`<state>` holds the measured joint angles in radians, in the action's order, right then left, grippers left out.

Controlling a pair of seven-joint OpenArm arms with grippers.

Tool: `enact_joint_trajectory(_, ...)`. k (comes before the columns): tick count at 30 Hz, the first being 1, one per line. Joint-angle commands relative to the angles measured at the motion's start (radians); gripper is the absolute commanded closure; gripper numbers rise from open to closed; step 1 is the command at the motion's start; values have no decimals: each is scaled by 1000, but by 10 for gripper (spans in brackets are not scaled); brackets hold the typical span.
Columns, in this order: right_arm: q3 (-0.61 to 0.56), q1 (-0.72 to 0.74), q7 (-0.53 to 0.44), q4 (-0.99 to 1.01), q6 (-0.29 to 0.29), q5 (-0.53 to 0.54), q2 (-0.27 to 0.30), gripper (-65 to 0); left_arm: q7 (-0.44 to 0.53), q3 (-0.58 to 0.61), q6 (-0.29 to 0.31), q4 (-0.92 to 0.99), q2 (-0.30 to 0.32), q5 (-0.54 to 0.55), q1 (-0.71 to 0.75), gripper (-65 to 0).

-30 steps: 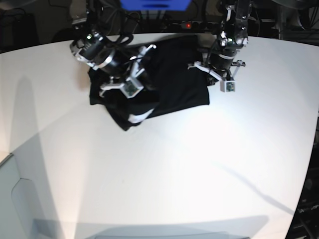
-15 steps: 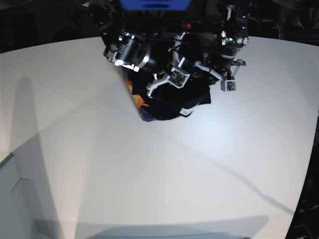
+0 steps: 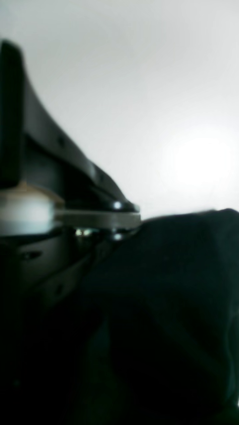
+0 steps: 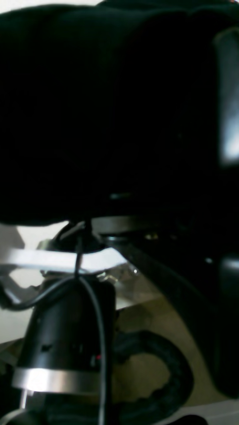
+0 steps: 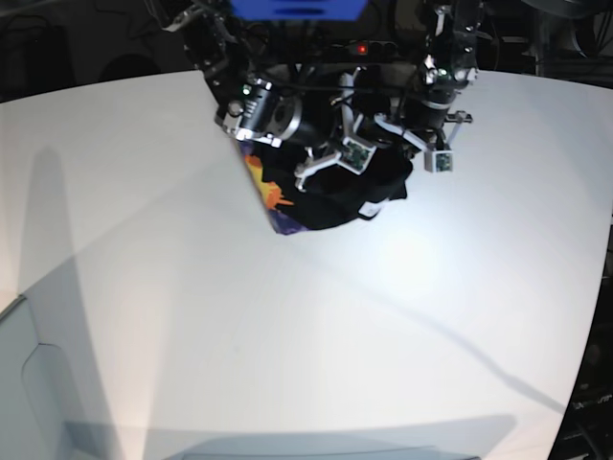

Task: Fold the T-shirt properly
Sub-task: 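Lower the flipped shirt and move the left gripper away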

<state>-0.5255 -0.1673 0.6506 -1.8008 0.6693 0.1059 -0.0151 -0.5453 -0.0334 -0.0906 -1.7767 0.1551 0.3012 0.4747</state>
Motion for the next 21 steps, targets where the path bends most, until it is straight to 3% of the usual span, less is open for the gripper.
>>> enact_joint_trajectory(1,8,12,-27,-20,29,19,-9,0,6,-3,-7,-19,4,6,14,-59)
enact_joint_trajectory(7,12,16,-25,-18,29,16,-9,0,6,-3,-8,-117,4,6,43,-142)
enact_joint_trajectory(17,12,7,-25,-57,29,19,-7,-248,4,-241,1,-167,-25,5,129,-143)
enact_joint_trajectory(21,14,-10,-27,-101,29,19,-7,-286,4,-323,1,-167,-25,5,152,-143)
